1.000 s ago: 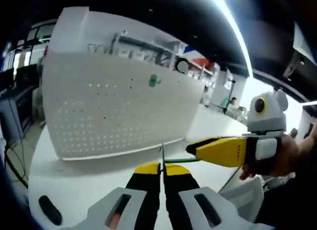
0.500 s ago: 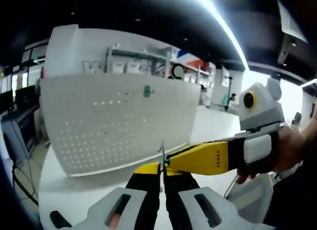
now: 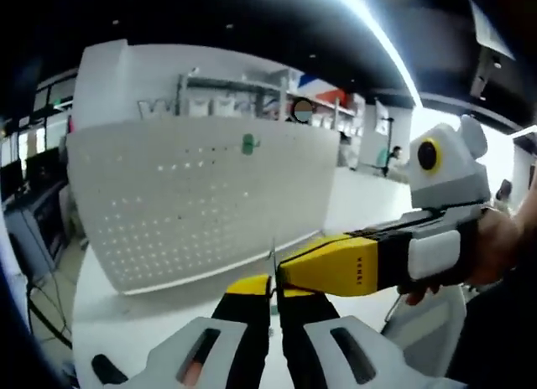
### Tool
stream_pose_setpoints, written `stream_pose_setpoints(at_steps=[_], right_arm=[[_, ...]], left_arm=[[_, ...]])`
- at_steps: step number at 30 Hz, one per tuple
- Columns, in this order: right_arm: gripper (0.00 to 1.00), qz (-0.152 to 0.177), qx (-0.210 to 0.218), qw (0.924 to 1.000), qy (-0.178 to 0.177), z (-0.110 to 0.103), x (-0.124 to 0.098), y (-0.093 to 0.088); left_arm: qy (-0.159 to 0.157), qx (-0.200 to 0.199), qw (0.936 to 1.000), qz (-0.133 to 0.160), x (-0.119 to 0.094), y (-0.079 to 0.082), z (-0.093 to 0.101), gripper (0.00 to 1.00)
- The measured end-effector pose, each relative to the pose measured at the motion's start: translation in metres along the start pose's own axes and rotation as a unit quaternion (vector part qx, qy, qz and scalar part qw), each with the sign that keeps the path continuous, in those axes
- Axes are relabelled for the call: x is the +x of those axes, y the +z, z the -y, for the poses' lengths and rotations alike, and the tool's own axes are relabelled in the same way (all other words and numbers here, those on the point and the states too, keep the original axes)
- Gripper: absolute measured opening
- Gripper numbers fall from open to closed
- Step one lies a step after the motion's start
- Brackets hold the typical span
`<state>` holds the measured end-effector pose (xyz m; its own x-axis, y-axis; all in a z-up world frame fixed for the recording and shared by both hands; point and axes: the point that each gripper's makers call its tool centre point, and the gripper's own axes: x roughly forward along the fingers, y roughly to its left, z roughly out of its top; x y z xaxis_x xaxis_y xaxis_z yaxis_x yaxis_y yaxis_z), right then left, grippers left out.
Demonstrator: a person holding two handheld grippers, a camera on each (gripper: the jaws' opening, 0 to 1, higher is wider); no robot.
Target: Insert the hook assembly into the mounting plate slot until the hook locks in place.
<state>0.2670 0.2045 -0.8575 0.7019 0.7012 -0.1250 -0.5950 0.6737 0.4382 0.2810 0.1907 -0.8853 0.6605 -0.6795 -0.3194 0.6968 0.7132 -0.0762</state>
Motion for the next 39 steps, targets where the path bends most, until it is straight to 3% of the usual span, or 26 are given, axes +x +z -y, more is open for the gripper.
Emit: stream_pose_setpoints(at_steps=[5,10,16,26,28,34,37,39], right_arm=[[0.00,0.001,0.008,1.0000,0.003,0.000,0.000,0.000],[0.00,-0.005,0.005,1.0000,0.003,0.003,0.000,-0.001],[0.00,-0.014,-0.007,0.9999,-0.003,0.008,-0.001,-0.006],[0.00,-0.017,-0.017,0.9996,-0.012,0.015,-0.004,-0.007],[0.00,-0.006,-0.011,0.9998,-0.014,0.017,-0.006,-0.002],[0.00,-0.001,-0.023,0.9995,-0.023,0.021,-0.008,0.003],[0.00,0.028,-0.029,0.9985,-0.037,0.025,-0.013,0.017],[0.00,0.034,-0.040,0.9977,-0.042,0.026,-0.014,0.023]], left_arm=[[0.001,-0.010,0.9999,0.002,0.002,-0.001,-0.001,0.07],[-0.016,-0.019,0.9997,0.000,0.005,-0.008,0.009,0.24],[-0.015,0.024,0.9994,-0.017,0.009,-0.019,0.011,0.53],[-0.022,0.025,0.9994,-0.013,0.007,-0.022,0.017,0.74],[-0.007,0.029,0.9995,-0.005,0.005,-0.020,0.011,0.77],[-0.010,0.004,0.9999,0.007,0.000,-0.018,0.010,0.89],[0.004,0.011,0.9999,0.008,-0.001,-0.017,0.007,0.99],[0.003,0.011,0.9999,0.012,-0.003,-0.015,0.007,1.00]])
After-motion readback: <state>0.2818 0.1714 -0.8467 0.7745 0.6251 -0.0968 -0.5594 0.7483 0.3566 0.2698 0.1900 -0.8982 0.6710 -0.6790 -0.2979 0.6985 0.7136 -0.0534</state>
